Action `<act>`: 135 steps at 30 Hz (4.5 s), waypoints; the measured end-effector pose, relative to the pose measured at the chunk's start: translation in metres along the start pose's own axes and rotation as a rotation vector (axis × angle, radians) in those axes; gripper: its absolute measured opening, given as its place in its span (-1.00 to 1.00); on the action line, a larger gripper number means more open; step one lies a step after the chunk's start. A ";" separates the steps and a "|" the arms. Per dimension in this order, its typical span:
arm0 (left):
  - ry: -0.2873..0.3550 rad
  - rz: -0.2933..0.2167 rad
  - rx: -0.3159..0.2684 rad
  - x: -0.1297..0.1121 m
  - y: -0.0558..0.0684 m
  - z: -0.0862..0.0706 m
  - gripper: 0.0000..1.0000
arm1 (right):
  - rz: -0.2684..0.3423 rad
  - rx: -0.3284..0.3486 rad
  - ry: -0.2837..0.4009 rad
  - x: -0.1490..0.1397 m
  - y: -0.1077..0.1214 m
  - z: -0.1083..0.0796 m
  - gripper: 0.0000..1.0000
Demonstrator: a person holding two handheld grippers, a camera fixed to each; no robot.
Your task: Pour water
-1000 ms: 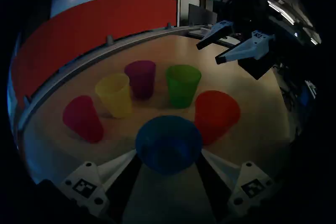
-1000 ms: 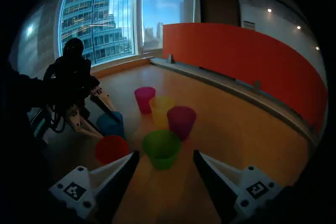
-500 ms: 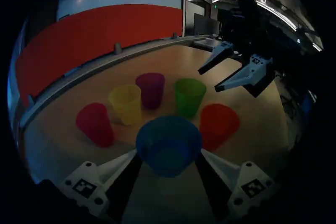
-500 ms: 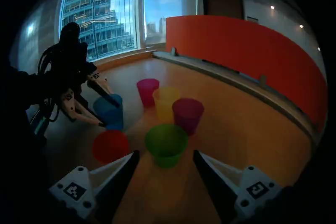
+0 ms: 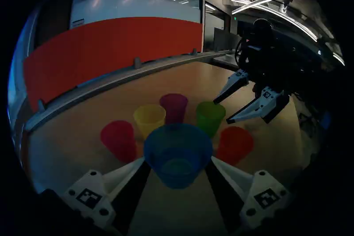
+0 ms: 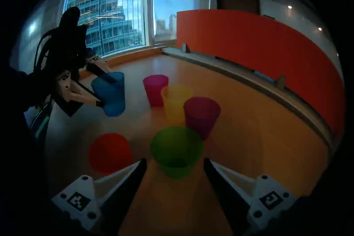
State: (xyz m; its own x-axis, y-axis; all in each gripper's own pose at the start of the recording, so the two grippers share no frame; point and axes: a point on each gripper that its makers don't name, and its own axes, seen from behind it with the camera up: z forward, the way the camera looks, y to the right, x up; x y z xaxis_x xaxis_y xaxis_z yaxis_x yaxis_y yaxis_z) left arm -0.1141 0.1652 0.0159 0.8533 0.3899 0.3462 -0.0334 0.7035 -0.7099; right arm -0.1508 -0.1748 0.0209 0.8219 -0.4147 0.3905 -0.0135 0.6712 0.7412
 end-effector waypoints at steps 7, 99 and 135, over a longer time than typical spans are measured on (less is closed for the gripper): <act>0.020 -0.004 0.020 0.006 -0.008 -0.007 0.64 | -0.010 0.001 -0.014 -0.001 0.000 0.014 0.99; 0.396 -0.008 0.150 0.123 -0.015 -0.085 0.65 | -0.012 -0.090 0.504 0.156 -0.027 -0.102 0.80; 0.443 0.003 0.136 0.146 -0.011 -0.087 0.65 | -0.028 -0.059 0.527 0.170 -0.035 -0.100 0.79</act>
State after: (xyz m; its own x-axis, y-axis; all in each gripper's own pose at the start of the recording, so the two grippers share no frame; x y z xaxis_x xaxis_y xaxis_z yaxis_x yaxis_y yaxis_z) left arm 0.0565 0.1626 0.0206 0.9922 0.1218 0.0279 -0.0792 0.7856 -0.6137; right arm 0.0459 -0.2077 0.0067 0.9964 -0.0780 0.0323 0.0321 0.7037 0.7098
